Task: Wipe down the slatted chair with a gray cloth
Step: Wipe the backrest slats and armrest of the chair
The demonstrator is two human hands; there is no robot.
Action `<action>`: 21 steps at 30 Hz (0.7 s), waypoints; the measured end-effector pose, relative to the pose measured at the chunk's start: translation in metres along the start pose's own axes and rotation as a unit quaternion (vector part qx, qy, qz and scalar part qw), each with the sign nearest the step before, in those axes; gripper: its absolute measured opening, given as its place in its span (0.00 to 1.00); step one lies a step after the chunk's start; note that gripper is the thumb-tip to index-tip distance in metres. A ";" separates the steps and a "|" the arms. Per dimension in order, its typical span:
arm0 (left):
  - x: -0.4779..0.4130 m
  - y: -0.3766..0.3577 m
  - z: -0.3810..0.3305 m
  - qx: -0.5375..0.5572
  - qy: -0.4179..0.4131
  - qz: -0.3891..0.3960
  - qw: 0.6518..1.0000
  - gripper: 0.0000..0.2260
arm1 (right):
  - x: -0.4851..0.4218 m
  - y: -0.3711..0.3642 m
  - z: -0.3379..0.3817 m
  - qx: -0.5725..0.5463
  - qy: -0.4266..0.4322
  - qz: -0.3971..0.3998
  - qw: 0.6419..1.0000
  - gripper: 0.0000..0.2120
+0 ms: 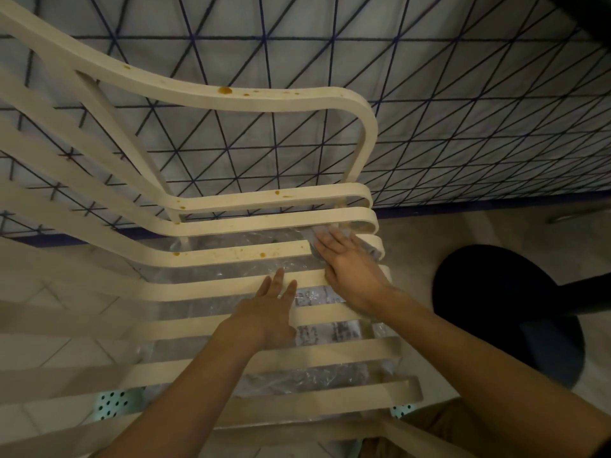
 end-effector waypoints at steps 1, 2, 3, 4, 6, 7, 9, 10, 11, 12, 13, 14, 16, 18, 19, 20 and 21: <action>0.000 0.000 0.000 0.000 0.000 0.003 1.000 0.39 | 0.005 0.000 -0.001 -0.006 0.009 0.002 1.000 0.26; 0.000 0.000 0.000 0.001 -0.001 0.004 1.000 0.39 | 0.011 0.000 -0.006 -0.009 0.013 0.004 1.000 0.25; 0.000 0.000 0.000 0.002 -0.002 0.005 1.000 0.39 | 0.017 0.001 -0.011 -0.006 0.012 0.007 1.000 0.25; 0.000 0.000 0.000 0.003 -0.002 0.005 1.000 0.39 | 0.022 0.003 -0.017 0.006 0.009 0.011 1.000 0.24; 0.000 0.000 0.000 0.003 -0.001 0.006 1.000 0.39 | 0.025 0.004 -0.021 0.034 -0.010 0.024 0.999 0.25; 0.001 0.000 0.000 0.002 -0.001 0.008 1.000 0.38 | 0.023 0.004 -0.019 0.043 -0.023 0.034 0.998 0.26; 0.001 0.000 -0.001 0.001 -0.001 0.013 1.000 0.38 | 0.013 0.003 -0.007 0.045 -0.052 0.042 0.997 0.28; 0.001 0.001 -0.001 0.002 0.000 0.015 1.000 0.38 | 0.006 0.003 0.001 0.037 -0.061 0.043 0.997 0.29; 0.001 0.001 -0.001 0.002 0.001 0.014 1.000 0.38 | 0.000 0.001 0.011 0.026 -0.065 0.043 0.997 0.29; 0.002 0.002 0.000 0.002 0.002 0.015 1.000 0.39 | -0.006 -0.002 0.021 0.016 -0.064 0.046 0.997 0.29; 0.003 0.002 -0.001 0.004 0.000 0.016 1.000 0.39 | -0.007 -0.006 0.028 0.013 -0.058 0.052 0.997 0.29; 0.004 0.002 -0.001 0.003 0.001 0.017 1.000 0.39 | -0.006 -0.010 0.034 0.011 -0.050 0.061 0.997 0.29; 0.005 0.001 -0.002 0.001 0.002 0.022 1.000 0.39 | 0.000 -0.015 0.035 0.000 -0.028 0.083 0.996 0.28; 0.004 0.001 -0.002 0.003 0.001 0.013 1.000 0.39 | 0.005 -0.010 0.024 -0.014 0.001 0.080 0.997 0.28; 0.003 0.000 -0.002 0.005 0.001 0.011 1.000 0.39 | 0.008 -0.004 0.017 -0.017 0.014 0.074 0.997 0.28; 0.003 0.001 -0.001 0.009 0.004 0.009 1.000 0.39 | 0.007 0.003 0.013 -0.012 0.026 0.068 0.997 0.28; 0.003 0.002 -0.001 0.010 0.004 0.011 1.000 0.38 | 0.006 0.009 0.008 -0.005 0.031 0.063 0.998 0.30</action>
Point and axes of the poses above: each hand's wrist, its own x-axis away from the middle knuckle, its own y-axis out of the back of the hand, z = x × y, the point moved 6 cm from there along -x, towards the middle knuckle, and after that the axes turned 1 degree about -y, right-handed, at the moved point
